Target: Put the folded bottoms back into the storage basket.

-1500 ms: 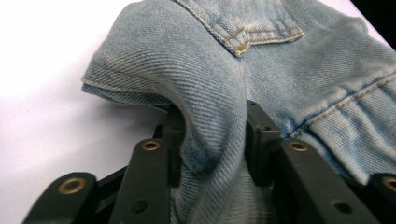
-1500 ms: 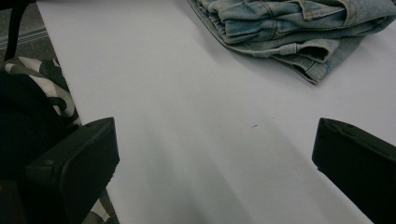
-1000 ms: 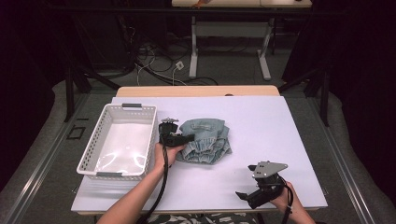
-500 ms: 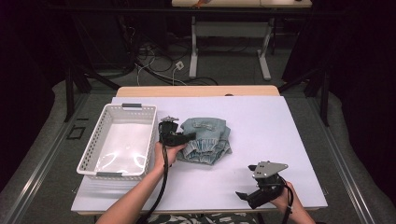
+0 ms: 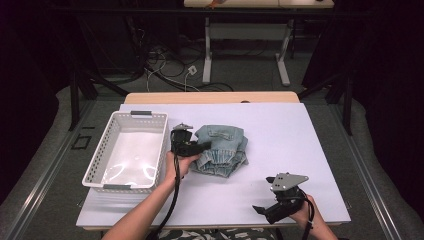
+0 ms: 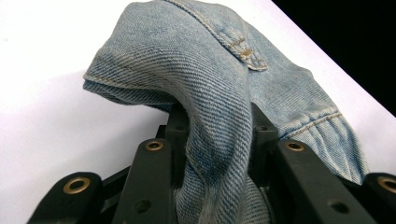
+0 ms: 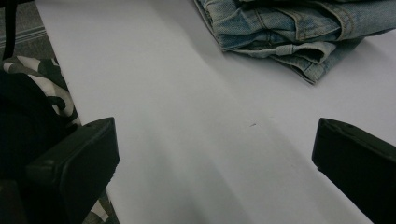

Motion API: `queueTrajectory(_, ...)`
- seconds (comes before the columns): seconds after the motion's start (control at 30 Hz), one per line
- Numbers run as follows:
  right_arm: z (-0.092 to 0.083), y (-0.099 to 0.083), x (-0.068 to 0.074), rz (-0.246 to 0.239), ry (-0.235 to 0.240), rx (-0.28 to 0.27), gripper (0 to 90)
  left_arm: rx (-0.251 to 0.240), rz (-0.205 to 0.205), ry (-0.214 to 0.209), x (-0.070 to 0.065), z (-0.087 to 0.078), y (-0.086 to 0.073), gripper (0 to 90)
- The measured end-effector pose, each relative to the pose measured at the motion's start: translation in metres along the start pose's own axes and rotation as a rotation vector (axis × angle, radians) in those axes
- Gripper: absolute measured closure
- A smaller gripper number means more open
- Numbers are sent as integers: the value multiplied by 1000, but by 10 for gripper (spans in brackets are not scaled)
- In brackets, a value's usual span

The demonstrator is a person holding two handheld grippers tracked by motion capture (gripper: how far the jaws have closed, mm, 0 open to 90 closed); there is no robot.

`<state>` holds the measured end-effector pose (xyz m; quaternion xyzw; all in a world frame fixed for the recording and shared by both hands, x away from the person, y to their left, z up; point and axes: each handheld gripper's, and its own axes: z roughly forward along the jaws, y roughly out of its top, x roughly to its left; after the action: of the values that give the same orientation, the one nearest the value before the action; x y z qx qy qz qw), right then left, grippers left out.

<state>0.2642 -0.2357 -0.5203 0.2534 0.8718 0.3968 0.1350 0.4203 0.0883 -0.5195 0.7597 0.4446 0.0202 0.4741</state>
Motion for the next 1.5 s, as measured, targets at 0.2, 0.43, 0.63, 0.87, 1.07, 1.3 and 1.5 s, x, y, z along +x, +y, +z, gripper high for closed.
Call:
queueTrajectory(0.2, 0, 0, 0, -1, 0, 0, 3, 14, 27, 4, -3, -2, 3, 689)
queueTrajectory(0.43, 0, 0, 0, -3, 2, 4, 3, 20, 49, -1, -8, -5, 6, 694)
queueTrajectory(0.63, 0, 0, 0, -6, 2, 11, 3, 7, 64, 22, -14, -8, 7, 701)
queueTrajectory(0.87, 0, 0, 0, -8, 1, 13, 3, 3, 96, 30, -20, -11, 9, 702)
queueTrajectory(1.07, 0, 0, 0, -7, -2, 15, 3, 1, 111, 25, -25, -14, 11, 704)
queueTrajectory(1.3, 1, 0, 1, -8, 1, 16, 3, -12, 143, 29, -30, -17, 13, 707)
queueTrajectory(1.5, 1, 0, 0, -9, 1, 18, 3, -38, 164, 22, -34, -22, 15, 709)
